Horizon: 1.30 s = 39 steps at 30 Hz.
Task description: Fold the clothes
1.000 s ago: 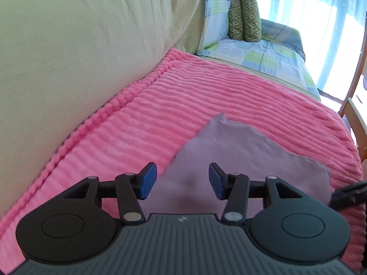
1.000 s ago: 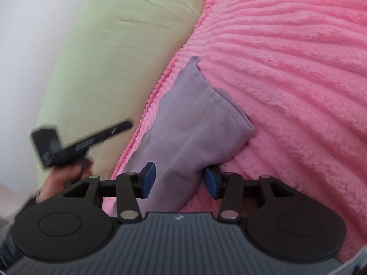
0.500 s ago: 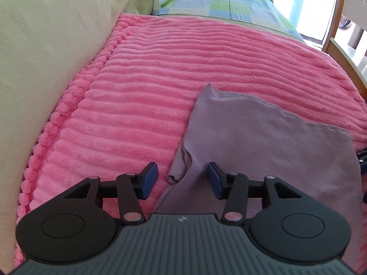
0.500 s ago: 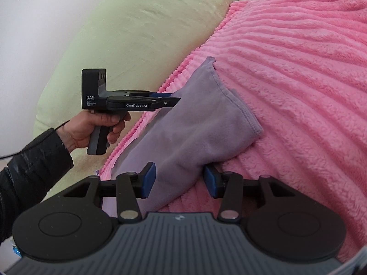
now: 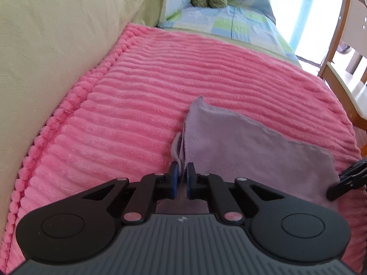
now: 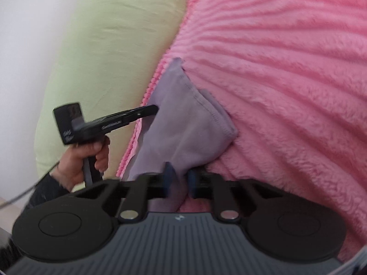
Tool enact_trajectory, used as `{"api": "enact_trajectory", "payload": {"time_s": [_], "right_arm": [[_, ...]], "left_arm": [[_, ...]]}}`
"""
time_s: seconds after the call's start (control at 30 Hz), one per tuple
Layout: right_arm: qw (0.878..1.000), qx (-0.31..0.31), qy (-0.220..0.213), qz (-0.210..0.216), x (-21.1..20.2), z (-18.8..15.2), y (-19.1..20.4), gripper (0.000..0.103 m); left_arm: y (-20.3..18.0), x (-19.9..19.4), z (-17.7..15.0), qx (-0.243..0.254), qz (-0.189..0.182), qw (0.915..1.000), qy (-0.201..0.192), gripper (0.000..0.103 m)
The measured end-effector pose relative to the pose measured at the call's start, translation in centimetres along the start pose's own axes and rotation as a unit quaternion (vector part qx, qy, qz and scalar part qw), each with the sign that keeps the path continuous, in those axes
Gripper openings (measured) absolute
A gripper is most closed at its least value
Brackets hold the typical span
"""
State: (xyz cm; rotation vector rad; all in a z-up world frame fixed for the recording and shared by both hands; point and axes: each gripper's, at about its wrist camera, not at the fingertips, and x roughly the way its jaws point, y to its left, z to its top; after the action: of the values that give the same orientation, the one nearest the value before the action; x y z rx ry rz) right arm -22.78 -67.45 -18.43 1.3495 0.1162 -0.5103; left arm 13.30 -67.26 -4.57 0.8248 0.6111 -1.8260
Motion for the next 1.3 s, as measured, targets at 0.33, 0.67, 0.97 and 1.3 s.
{"api": "enact_trajectory", "payload": {"time_s": [0.33,0.67,0.97,1.3], "right_arm": [[0.953,-0.297,-0.047,0.033,-3.3,8.6,14.7,0.005],[0.829,-0.548,-0.091,0.070,-11.1,2.5,24.8,0.005],[0.820,-0.561,0.102,0.038,-10.3,-11.0,10.4,0.005],[0.787,-0.610,0.074,0.054,-10.4,-10.2,12.4,0.005]], "left_arm": [[-2.2,-19.3,1.6,-0.085,0.098,0.9657,-0.225,0.003],[-13.3,-31.1,-10.2,-0.129,0.129,0.9312,-0.315,0.003],[-22.8,-23.9,-27.2,-0.221,0.152,0.9452,-0.186,0.003],[-19.1,-23.8,-24.5,-0.207,0.184,0.9344,-0.225,0.003]]}}
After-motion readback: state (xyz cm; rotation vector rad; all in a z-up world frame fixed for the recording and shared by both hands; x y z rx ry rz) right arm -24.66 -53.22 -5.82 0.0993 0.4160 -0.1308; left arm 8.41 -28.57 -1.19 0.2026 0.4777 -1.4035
